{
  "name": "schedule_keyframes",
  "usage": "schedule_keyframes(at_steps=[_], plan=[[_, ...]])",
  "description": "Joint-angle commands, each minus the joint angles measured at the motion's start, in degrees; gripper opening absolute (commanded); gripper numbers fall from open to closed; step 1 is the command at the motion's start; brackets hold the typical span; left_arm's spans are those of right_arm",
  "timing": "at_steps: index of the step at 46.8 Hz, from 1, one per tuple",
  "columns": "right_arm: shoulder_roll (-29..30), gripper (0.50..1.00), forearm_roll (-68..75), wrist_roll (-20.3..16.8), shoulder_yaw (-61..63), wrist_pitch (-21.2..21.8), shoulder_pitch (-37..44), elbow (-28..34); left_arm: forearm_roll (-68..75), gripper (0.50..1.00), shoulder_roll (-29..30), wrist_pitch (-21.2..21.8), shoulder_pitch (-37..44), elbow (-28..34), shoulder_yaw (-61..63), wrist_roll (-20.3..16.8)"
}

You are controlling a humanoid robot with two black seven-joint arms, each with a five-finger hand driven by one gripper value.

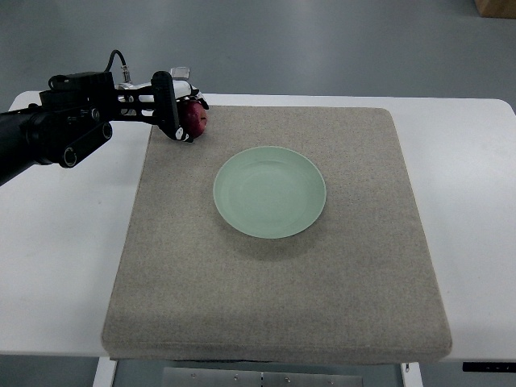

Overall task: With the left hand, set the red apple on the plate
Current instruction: 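Carry the held apple with the left hand over the green plate, then lower the apple onto the plate and open the left hand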

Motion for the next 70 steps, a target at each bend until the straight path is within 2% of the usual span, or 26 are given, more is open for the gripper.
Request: schedule_keyframes(at_steps=[1, 14, 35, 44, 55, 68, 70], plan=[[0.00, 0.964, 0.00, 0.00, 0.00, 0.00, 0.00, 0.00, -0.13, 0.707, -0.09, -0.05, -0.14, -0.10, 0.00, 0.00], [0.00, 0.964, 0.00, 0.00, 0.00, 0.00, 0.00, 0.00, -0.40, 0.718, -1.67, -0.13, -2.42, -3.35, -0.97, 0.00], [0.00, 0.964, 0.00, 0.00, 0.00, 0.00, 0.00, 0.00, -0.31, 0.726, -2.37, 0.13, -3.83, -17.14, -3.25, 0.00], [0.00, 0.964, 0.00, 0.00, 0.00, 0.00, 0.00, 0.00, -0.13, 0.748, -2.20, -0.13, -3.92, -20.84, -3.25, 0.00], [0.00, 0.964, 0.00, 0.00, 0.00, 0.00, 0.00, 0.00, 0.57, 0.758, -2.28, -0.31, -3.04, -23.65, -2.99, 0.00], [0.00, 0.964, 0.00, 0.00, 0.00, 0.00, 0.00, 0.00, 0.66, 0.776, -2.28, -0.75, -2.07, -24.01, -2.46, 0.00], [0.00, 0.964, 0.00, 0.00, 0.00, 0.00, 0.00, 0.00, 0.66, 0.797, -2.28, -0.75, -1.99, -24.09, -2.46, 0.00]])
